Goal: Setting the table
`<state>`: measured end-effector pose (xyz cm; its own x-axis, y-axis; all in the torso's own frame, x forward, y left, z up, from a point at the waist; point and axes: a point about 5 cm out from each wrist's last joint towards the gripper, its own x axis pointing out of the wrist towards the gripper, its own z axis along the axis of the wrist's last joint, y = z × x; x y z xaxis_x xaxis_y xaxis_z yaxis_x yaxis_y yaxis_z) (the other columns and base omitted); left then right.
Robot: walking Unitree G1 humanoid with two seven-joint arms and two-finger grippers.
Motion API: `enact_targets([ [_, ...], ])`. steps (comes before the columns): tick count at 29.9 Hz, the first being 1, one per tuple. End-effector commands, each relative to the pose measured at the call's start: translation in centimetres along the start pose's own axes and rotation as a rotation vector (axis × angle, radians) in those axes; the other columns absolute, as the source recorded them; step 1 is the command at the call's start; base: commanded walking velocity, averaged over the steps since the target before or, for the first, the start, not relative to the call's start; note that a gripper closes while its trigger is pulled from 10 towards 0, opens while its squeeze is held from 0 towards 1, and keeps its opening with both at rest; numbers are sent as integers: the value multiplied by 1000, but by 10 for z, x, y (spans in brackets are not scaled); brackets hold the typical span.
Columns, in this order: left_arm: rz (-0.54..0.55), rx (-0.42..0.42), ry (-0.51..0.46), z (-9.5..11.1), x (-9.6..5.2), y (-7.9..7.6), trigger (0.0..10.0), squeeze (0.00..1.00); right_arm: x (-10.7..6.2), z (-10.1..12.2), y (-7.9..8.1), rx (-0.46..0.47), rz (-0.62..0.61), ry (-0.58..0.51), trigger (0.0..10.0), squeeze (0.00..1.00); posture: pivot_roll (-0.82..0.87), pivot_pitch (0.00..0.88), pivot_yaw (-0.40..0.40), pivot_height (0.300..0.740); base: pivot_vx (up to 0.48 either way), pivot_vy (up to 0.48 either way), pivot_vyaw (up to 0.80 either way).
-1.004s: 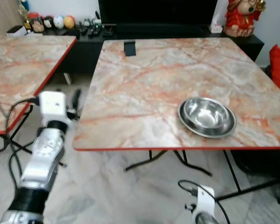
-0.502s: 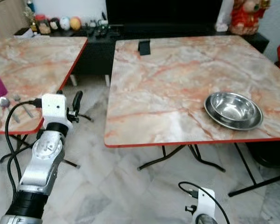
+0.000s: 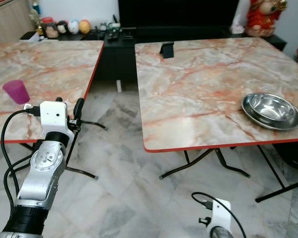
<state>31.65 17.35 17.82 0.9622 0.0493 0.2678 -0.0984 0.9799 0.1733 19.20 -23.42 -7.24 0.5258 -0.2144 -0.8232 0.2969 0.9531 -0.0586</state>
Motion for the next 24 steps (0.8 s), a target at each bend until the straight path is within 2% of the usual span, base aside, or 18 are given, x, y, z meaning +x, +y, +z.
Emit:
enact_targets([
  [1,12,11,10,0,1,5,10000,0,0,3,4,14,8,-12,10000,0,34,0,-16,740,0,334,0],
  [24,19,-3,10,2,3,2,10000,0,0,8,3,20,5,-67,10000,0,42,0,-18,740,0,333,0],
])
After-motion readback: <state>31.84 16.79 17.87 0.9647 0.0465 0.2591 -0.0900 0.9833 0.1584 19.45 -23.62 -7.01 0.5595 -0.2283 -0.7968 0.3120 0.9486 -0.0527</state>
